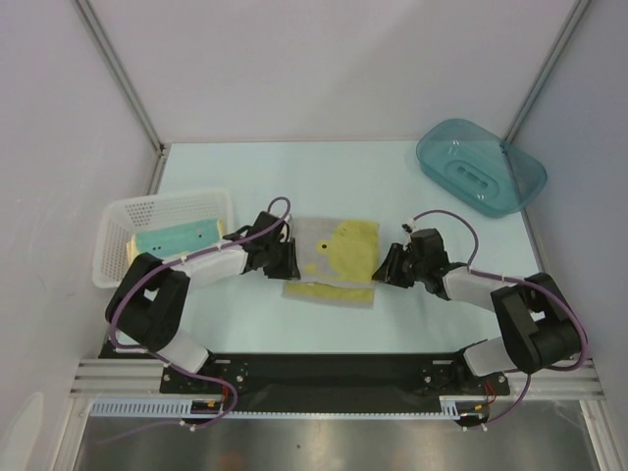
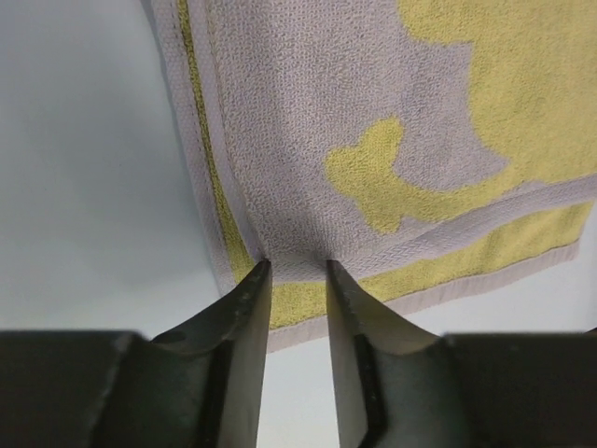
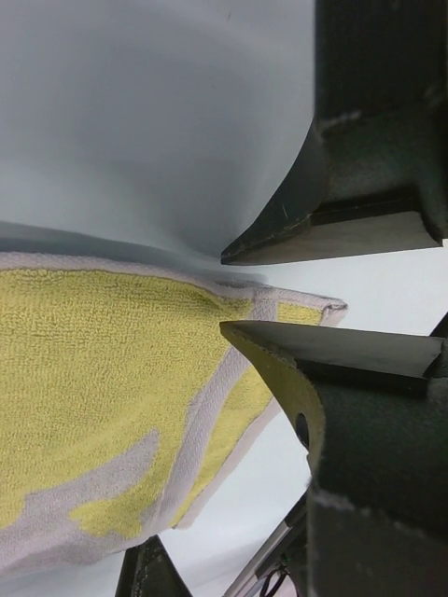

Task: Fold and stack the towels
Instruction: Fold the towel

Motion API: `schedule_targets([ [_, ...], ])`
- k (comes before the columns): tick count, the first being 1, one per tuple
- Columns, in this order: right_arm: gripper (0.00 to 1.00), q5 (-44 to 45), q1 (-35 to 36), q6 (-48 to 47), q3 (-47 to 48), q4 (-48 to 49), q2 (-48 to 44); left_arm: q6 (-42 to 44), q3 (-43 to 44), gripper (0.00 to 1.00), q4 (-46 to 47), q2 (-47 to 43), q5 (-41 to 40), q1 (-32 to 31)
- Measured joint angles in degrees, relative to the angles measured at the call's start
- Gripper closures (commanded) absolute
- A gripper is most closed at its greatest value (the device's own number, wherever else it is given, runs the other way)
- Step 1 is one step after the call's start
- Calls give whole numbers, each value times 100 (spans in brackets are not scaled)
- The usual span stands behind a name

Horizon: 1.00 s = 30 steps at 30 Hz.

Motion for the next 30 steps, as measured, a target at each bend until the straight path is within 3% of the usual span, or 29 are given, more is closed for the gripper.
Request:
schedule_targets([
  [3,70,-13,0,31,-22,144,118,-17,-22,77,57,42,24,4],
  [6,78,-26,11,55,-39,212,151,-46,-26,93,72,57,37,9],
  [8,89,-26,17,55,-63,212,149,-66,-26,100,76,57,76,13],
  [13,100,-17,17,55,-61,90,63,-59,-20,100,35,57,125,26],
  [15,100,-2,17,39,-48,-20,-44,-55,2,89,-61,50,92,26],
  [16,100,4,17,33,-28,-87,-107,-37,17,79,-120,39,39,26],
  [17,100,7,22,17,-11,-125,-153,-20,26,62,-164,24,-35,28],
  [20,100,17,22,-22,74,-234,-236,-17,26,49,-267,-66,-216,35],
  [25,100,20,13,-72,101,-269,-208,-4,13,47,-170,-127,-269,44],
  [30,100,20,-4,-105,101,-264,-85,-13,-33,55,0,-105,-203,44],
])
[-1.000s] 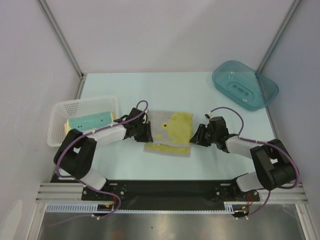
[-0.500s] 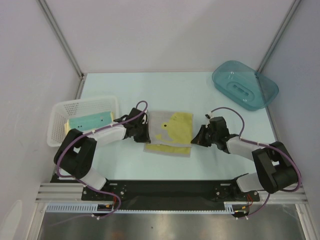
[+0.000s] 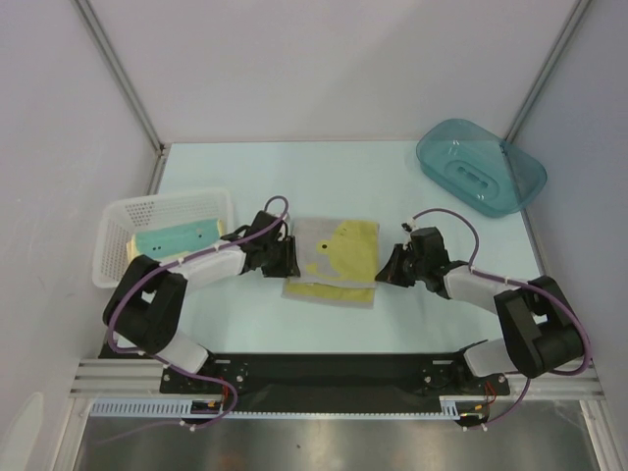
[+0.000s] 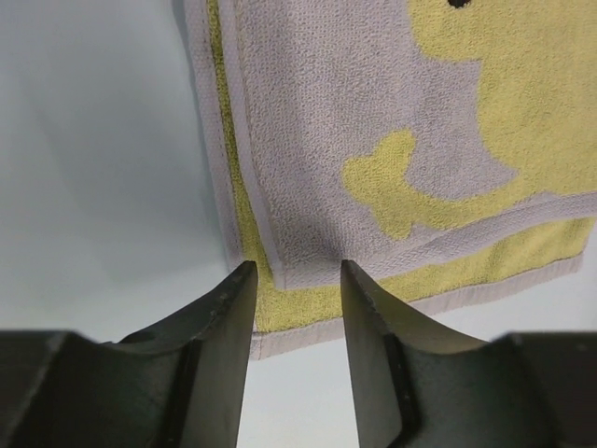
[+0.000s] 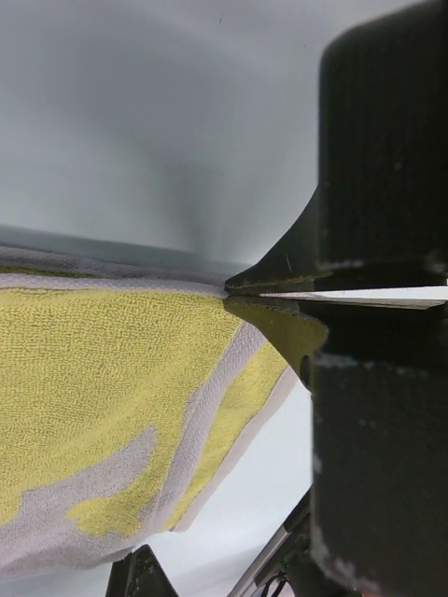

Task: Fold and stack the towels
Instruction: Fold the towel

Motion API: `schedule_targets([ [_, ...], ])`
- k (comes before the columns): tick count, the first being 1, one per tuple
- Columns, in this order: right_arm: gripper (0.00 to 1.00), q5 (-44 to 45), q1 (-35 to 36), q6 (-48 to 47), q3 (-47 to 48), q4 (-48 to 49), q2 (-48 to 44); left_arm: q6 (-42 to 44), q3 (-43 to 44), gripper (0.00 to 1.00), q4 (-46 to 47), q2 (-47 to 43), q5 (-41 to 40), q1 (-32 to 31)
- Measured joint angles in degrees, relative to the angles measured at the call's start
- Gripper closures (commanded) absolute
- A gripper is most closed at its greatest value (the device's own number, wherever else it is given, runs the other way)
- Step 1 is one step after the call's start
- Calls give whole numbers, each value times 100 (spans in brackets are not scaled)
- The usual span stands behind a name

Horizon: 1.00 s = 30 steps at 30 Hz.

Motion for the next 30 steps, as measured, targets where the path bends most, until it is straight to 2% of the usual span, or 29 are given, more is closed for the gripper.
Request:
schedule_targets([
  [14,100,-4,-90,-37,-79,46,15,-81,-42,63,334,306,177,0],
  [17,100,-7,-98,-35,-85,61,15,-103,-76,73,391,308,192,0],
  [18,100,-7,-98,-35,-90,66,15,-109,-90,78,409,313,199,0],
  [19,100,-7,-101,-35,-96,70,15,-120,-101,86,413,313,199,0],
  [22,100,-11,-101,-37,-98,70,15,-155,-105,97,398,319,199,9],
  [30,100,-48,-138,-122,442,-789,-188,-83,433,100,-439,212,133,9],
])
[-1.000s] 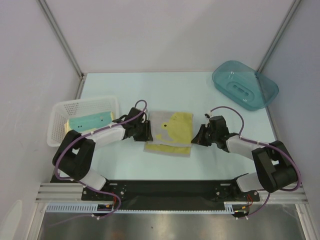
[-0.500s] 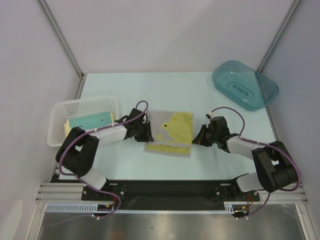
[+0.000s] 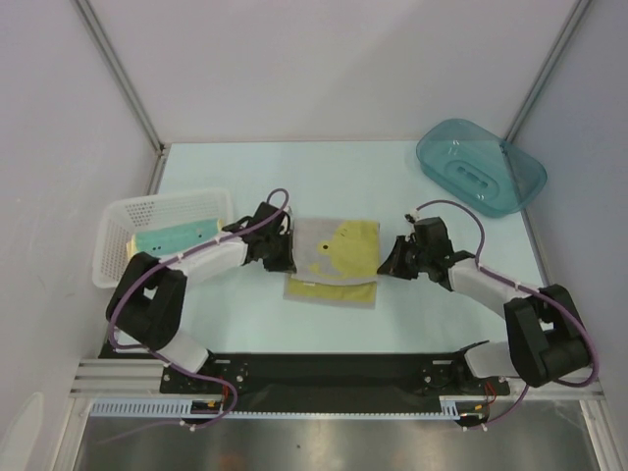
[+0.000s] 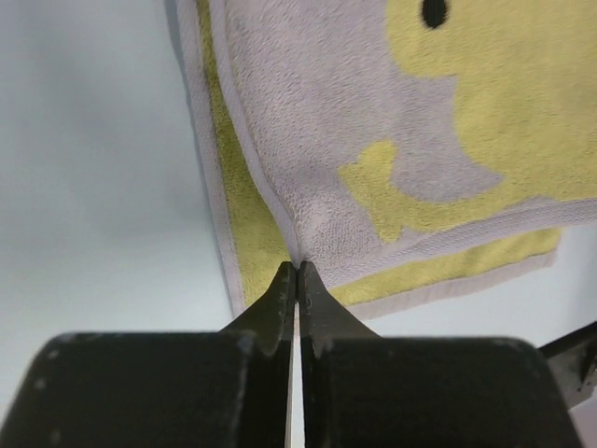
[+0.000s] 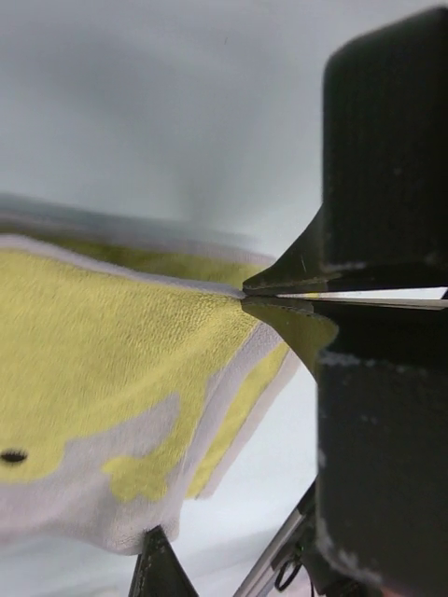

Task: Fold and stack the towels
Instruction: Fold the towel

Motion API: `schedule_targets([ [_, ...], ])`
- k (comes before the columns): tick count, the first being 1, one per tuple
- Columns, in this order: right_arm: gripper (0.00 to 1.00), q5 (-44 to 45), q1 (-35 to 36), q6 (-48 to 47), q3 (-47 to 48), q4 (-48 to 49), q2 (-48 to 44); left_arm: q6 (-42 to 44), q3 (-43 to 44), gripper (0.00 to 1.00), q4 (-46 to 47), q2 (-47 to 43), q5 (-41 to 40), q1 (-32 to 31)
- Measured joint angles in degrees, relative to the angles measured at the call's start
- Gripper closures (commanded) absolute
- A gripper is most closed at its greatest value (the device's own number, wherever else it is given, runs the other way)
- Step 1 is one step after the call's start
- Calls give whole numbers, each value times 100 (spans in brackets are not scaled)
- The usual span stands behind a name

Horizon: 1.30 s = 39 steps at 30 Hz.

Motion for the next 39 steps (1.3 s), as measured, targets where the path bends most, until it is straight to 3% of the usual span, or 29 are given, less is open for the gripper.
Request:
schedule_targets([
  [8,100,-223,87,120,271,-586,-754,208,544,100,-717,-485,-26,0],
  [18,100,-280,505,717,-782,-81,-935,319,-201,100,-796,-511,52,0],
  [39,100,-125,573,761,-1364,494,-929,348,-435,100,-494,-157,173,0],
])
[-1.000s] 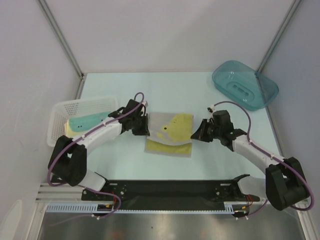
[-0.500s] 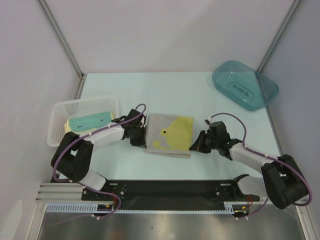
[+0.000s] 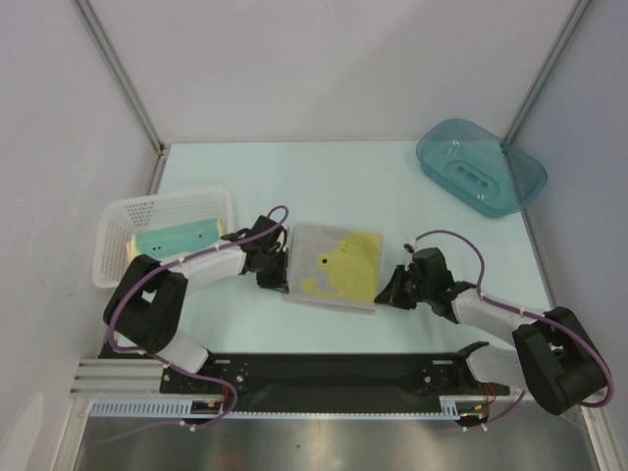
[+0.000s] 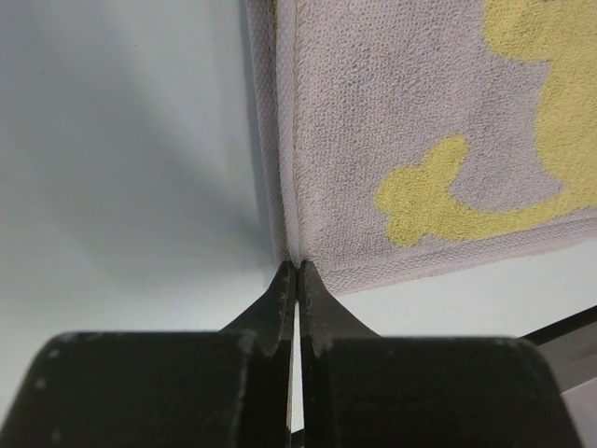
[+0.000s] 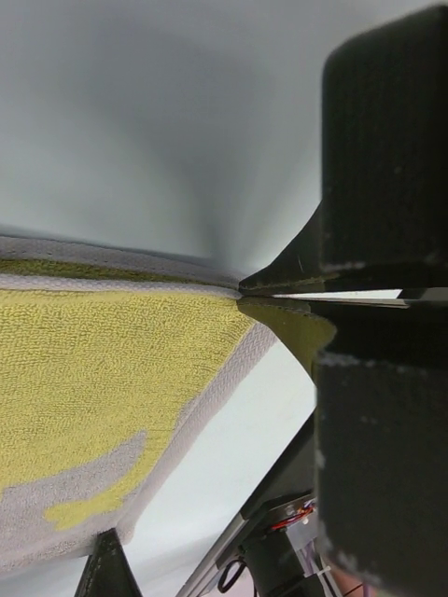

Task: Fold and stack the towels
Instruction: Fold the towel

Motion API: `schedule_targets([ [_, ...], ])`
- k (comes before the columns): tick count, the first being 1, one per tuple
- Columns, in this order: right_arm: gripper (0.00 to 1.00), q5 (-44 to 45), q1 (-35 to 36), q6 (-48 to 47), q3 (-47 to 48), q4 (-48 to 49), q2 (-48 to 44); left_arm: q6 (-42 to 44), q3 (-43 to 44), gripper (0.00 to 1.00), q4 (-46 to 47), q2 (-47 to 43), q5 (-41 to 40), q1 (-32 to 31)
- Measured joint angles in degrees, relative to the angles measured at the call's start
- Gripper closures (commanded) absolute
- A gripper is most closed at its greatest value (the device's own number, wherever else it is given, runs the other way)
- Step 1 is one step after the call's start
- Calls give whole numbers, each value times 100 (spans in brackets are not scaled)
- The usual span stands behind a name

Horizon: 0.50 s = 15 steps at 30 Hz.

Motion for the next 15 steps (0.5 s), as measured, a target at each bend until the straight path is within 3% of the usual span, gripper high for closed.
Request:
schedule_targets([
  [15,100,15,291,376,168,-186,-656,-7,-17,100,-146,-181,-35,0],
])
